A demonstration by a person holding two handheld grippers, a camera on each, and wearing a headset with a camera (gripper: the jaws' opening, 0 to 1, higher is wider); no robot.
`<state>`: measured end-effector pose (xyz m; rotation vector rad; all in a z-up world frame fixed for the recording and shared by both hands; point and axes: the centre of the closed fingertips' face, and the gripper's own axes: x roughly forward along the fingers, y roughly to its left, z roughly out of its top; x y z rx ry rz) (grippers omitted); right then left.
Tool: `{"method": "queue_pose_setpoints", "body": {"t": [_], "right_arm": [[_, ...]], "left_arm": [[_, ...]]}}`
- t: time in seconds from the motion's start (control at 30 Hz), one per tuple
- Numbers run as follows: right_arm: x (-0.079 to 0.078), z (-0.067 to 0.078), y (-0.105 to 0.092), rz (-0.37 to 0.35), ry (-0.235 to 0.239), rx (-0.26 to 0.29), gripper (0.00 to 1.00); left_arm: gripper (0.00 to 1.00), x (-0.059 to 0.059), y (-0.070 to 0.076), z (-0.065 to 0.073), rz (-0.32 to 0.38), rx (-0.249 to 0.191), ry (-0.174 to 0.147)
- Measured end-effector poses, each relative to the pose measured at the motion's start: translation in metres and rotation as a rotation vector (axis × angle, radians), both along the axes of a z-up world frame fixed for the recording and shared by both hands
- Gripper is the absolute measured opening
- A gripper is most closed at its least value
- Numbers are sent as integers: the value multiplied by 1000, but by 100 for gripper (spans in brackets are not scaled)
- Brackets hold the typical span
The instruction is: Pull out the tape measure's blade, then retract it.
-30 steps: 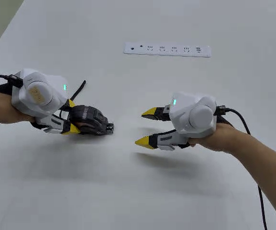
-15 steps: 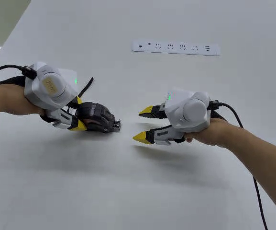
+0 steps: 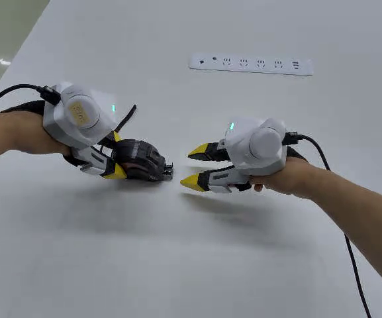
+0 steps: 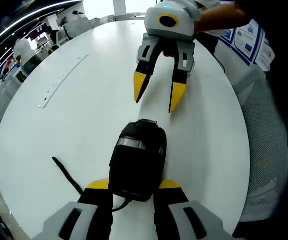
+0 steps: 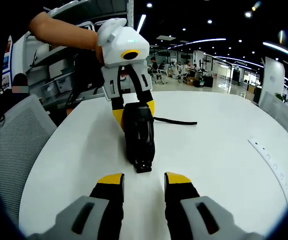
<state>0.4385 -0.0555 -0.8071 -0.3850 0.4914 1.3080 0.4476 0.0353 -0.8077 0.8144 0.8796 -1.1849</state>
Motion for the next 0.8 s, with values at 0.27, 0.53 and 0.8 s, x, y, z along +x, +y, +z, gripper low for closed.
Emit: {"method": "queue_pose_setpoints", "body": {"t": [0.27,0.53,0.8], "right_arm": [[-2,-6,6,32,10,-9,28],[0,-12,16,38,22,-8,25],[3,-14,20,41,30,-4,22]], "left_arm": [[28,0,0,0,4,2,14],[28,0,0,-1,6,1,24],[28,0,0,-3,7,-2,28]]}}
